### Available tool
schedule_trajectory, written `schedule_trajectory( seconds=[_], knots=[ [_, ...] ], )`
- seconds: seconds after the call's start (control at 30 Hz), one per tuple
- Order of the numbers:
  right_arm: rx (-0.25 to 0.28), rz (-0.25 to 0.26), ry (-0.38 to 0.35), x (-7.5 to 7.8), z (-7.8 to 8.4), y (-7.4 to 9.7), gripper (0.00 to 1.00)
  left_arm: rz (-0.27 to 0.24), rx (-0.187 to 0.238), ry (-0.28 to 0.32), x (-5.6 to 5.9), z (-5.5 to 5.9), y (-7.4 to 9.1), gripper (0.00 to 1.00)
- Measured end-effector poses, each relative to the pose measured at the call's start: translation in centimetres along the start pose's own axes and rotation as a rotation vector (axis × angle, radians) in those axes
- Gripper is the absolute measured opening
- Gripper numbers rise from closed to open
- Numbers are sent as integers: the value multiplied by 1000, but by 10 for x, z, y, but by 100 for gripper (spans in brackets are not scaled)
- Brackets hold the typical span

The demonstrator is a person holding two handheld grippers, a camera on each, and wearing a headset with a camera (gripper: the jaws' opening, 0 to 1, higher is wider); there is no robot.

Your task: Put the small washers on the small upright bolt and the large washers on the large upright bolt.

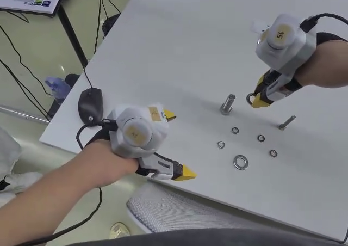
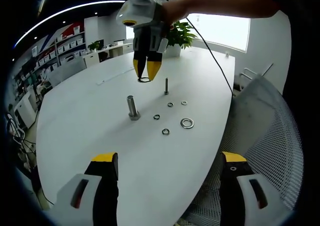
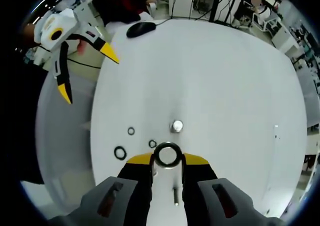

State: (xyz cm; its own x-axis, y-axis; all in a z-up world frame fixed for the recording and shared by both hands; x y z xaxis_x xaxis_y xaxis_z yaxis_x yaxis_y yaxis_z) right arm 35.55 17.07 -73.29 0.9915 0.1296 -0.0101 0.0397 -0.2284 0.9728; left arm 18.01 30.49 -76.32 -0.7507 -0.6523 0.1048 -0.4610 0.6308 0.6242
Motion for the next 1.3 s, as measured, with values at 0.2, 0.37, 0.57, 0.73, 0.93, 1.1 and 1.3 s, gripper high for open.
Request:
schedule_trajectory(
  seconds=[0.2,0.37,0.57,0.73,0.93,1.1,1.3],
  knots=[
    [-5,6,-5,5,-12,-8,21,6,0,2,0,0,-1,83],
    [-14,-1,1,8,-15,-15,21,18,-2,-3,1,-1,-2,83],
    [-24,4,0,13,-18,-22,21,24,-8,-5,-2,1,-2,83],
    [-25,-8,-1,13,-22,-27,21,24,-15,-3,-7,3,-1,82],
    [-39,-14,8,13,-26,-36,22,31,-17,2,-9,4,0,81],
    [-51,-16,13,16,-26,-42,22,35,-14,13,-9,4,2,80],
    [-63,-10,23,17,-25,-47,22,41,-23,15,-9,7,2,78]
  ],
)
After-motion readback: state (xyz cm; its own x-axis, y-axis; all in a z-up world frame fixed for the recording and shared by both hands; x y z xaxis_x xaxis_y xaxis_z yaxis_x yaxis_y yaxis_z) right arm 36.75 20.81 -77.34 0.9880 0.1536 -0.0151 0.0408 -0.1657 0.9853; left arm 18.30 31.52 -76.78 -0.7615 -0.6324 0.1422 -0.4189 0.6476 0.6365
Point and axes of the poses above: the centre of the closed fingertips' face, and the gripper's own axes: y roughly backward along the fingers, x roughly to its right, z roughly out of its underside, the point moved 5 cm from there along y, roughly backward along the fingers, and after that the axes turned 5 degrees about y, right-handed, at the moved point
